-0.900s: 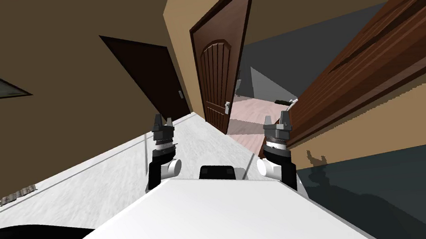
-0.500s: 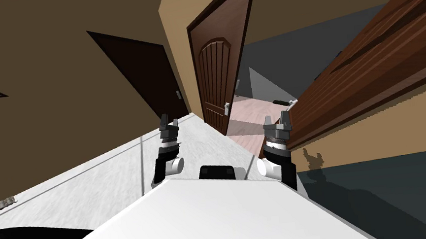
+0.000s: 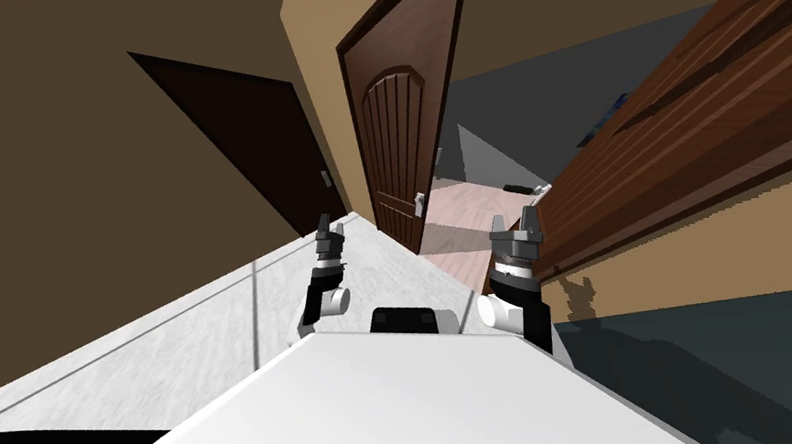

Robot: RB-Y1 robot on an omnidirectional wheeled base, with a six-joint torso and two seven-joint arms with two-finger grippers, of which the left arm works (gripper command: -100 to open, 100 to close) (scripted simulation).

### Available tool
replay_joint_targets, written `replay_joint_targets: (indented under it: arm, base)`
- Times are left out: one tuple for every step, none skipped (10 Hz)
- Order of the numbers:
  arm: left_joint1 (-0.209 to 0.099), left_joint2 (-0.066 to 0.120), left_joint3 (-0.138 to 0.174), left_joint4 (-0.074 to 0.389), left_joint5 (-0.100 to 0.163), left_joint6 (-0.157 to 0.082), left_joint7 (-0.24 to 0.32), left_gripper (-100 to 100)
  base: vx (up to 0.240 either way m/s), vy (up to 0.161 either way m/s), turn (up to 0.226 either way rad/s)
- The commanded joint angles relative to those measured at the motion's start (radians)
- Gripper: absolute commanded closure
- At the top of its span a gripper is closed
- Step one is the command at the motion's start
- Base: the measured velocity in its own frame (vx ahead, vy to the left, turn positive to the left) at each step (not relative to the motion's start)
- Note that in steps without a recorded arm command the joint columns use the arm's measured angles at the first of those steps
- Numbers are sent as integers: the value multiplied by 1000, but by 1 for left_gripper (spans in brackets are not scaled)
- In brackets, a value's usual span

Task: Push the door open

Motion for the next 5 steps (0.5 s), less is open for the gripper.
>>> replay_joint_targets:
  arm:
    - [-17, 5, -14, 33, -3, 6, 7, -100]
    - [-33, 8, -22, 59, -5, 8, 11, -100]
    - [-49, 10, -29, 86, -6, 10, 15, -100]
    - [-66, 13, -37, 114, -8, 13, 19, -100]
    - [-83, 15, -45, 144, -10, 16, 23, -100]
  base:
    - [101, 31, -75]
    - [86, 35, -67]
    - [81, 20, -69]
    - [90, 13, -67]
    - [92, 19, -78]
